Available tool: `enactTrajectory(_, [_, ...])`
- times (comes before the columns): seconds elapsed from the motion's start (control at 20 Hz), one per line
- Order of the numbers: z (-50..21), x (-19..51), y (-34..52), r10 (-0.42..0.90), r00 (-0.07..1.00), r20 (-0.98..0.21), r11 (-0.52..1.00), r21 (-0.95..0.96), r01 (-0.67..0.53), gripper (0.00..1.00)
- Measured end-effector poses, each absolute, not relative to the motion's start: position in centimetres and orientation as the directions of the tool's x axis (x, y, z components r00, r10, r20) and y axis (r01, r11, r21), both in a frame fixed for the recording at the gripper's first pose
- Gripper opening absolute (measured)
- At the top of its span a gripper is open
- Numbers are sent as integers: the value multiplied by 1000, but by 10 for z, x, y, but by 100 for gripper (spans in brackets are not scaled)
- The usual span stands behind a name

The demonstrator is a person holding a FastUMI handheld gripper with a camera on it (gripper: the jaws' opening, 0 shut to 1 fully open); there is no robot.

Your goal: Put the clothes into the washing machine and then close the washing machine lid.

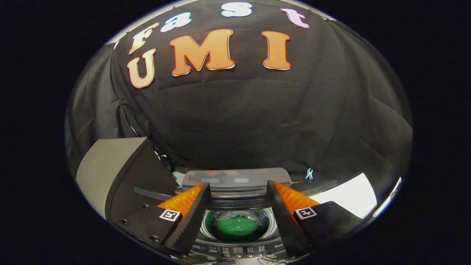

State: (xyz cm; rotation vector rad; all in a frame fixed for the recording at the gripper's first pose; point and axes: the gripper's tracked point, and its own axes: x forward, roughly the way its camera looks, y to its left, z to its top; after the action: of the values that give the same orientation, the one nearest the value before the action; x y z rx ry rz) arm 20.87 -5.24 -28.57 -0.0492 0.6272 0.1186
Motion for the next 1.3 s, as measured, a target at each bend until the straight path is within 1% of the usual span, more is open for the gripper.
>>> enactTrajectory(0.1, [-308,189,-58,92,772,-629,993,-4,-121,98])
enactTrajectory(0.25, [-323,170,-69,71,757,-650,992,-33,-121,98])
enactTrajectory(0.45, [-304,162,-91,67,785,-616,997,6,-81,98])
enactTrajectory(0.85, [-214,156,-144,34,881,-471,999,11,-33,98])
enactTrajectory(1.1, [-144,153,-179,4,922,-388,1000,15,1,98])
enactTrajectory(1.3, [-75,150,-193,2,957,-291,1000,7,1,98])
